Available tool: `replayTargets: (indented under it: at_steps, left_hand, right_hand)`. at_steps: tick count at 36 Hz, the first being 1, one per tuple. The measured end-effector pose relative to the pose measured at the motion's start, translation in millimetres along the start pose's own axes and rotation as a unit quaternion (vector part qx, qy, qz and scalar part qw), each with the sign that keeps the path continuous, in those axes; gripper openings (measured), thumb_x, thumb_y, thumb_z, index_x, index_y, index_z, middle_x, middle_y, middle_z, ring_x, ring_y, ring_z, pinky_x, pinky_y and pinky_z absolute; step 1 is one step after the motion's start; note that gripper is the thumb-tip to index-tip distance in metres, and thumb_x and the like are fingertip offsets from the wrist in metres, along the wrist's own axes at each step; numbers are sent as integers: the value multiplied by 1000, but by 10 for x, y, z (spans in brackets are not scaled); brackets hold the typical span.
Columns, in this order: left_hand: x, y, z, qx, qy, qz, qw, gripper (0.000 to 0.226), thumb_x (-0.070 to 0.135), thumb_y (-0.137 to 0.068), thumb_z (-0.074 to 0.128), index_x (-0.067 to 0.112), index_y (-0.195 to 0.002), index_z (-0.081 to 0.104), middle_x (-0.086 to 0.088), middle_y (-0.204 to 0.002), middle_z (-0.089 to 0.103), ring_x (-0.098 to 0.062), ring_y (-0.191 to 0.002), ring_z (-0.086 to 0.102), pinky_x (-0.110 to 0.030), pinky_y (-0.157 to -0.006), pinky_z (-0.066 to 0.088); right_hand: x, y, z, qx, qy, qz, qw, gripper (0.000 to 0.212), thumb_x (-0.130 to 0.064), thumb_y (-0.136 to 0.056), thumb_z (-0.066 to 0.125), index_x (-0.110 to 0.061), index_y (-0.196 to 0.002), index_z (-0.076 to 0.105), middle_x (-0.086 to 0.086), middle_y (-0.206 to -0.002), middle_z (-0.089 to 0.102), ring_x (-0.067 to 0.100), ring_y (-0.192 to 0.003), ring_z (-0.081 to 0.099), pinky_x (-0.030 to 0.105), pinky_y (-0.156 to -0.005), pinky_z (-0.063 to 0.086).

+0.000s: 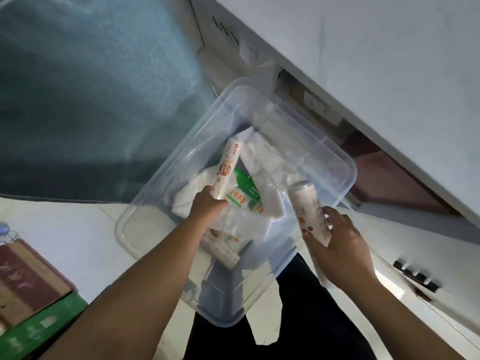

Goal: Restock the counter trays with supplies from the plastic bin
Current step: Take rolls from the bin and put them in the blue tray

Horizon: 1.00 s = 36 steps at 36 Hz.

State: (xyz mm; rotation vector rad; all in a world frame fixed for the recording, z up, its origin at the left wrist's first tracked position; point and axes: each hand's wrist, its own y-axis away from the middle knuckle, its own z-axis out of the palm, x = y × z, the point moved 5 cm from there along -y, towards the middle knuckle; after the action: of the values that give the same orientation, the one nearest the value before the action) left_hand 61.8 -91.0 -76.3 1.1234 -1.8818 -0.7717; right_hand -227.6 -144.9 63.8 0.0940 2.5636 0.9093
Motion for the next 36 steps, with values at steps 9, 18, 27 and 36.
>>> replayTargets:
  at_steps: [9,18,27,36]
  left_hand:
    - [343,-684,227,72,-27,41,996,64,27,-84,75,7,-138,47,-17,-133,58,-33,-116,62,-45,-93,56]
    - [325,-711,266,108,3,42,993,59,22,-83,78,6,-133,53,-15,-129,62,-32,-111,65,-43,-88,58]
    - [147,931,168,83,197,50,976,36,26,-77,80,29,-108,64,11,-96,71,-8,-86,69,-37,-73,61]
    - [-1,2571,-87,106,354,33,929,38,19,-74,84,46,-94,65,29,-89,72,7,-78,69,-9,-53,51]
  right_hand:
    - [103,-7,58,38,19,-41,998,60,-37,-77,74,-26,-132,49,2,-108,60,28,-99,60,43,-81,52]
    - [142,-68,92,34,46,-70,996,60,-42,-77,72,-32,-131,49,-4,-106,59,24,-95,59,37,-77,47]
    - [23,-76,97,-42,79,-70,993,63,-44,-84,65,-24,-137,38,5,-126,51,29,-112,51,37,-82,45]
    - [-120,53,-135,-95,31,-114,988,59,-39,-80,71,-22,-131,48,8,-117,56,31,-107,56,34,-79,43]
